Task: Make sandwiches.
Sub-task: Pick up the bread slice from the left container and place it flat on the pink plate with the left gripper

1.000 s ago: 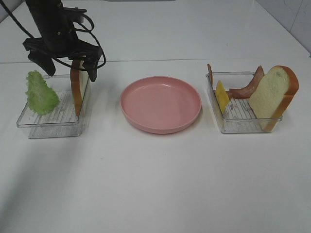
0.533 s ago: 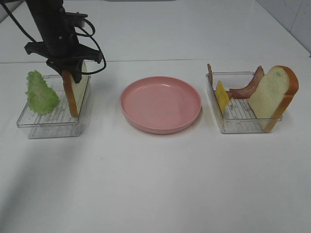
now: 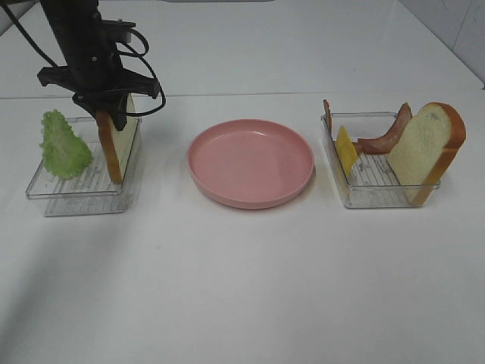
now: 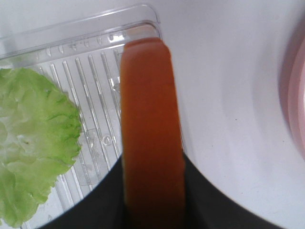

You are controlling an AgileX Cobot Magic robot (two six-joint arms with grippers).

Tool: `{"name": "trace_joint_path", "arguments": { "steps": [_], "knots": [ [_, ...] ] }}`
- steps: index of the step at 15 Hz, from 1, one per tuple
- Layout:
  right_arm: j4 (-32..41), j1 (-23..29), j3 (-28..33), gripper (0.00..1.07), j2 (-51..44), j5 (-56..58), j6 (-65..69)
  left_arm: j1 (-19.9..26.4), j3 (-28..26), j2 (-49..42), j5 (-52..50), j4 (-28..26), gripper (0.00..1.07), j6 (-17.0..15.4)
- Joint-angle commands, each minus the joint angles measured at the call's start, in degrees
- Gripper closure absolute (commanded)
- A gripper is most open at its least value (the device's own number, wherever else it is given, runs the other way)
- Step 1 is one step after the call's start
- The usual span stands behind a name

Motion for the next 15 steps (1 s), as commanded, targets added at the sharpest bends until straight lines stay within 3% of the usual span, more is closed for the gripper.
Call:
{"name": "trace_joint_path", "arguments": {
  "steps": [1, 7, 11, 12, 14, 15],
  "knots": [
    [0.00, -0.23, 0.11, 0.11, -1.15, -0.52, -0.57, 0.00, -0.11, -1.38, 3.50, 0.34, 1.07, -0.34],
    [0.00, -0.23, 0.11, 0.11, -1.15, -0.52, -0.57, 0.00, -0.11, -10.71, 6.02, -0.40, 1.07, -0.40],
    [0.00, -0.23, 0.11, 0.11, -1.15, -0.52, -0.57, -0.46, -0.11, -10.89, -1.26, -14.73, 1.07, 0.80],
    [0.00, -0.23, 0.11, 0.11, -1.15, -0.52, -0.57, -0.46, -0.11, -9.11, -4.13, -23.95, 1.07, 3.90],
    [0.00, -0.23, 0.11, 0.11, -1.15, -0.52, -0.57, -0.46, -0.11, -6.30, -6.47, -34.38, 1.07, 8.25],
    [0.00, -0.23, 0.11, 0.11, -1.15, -0.52, -0.57, -0.46, -0.11, -5.44, -6.70, -36.61, 1.07, 9.11]
  ]
}}
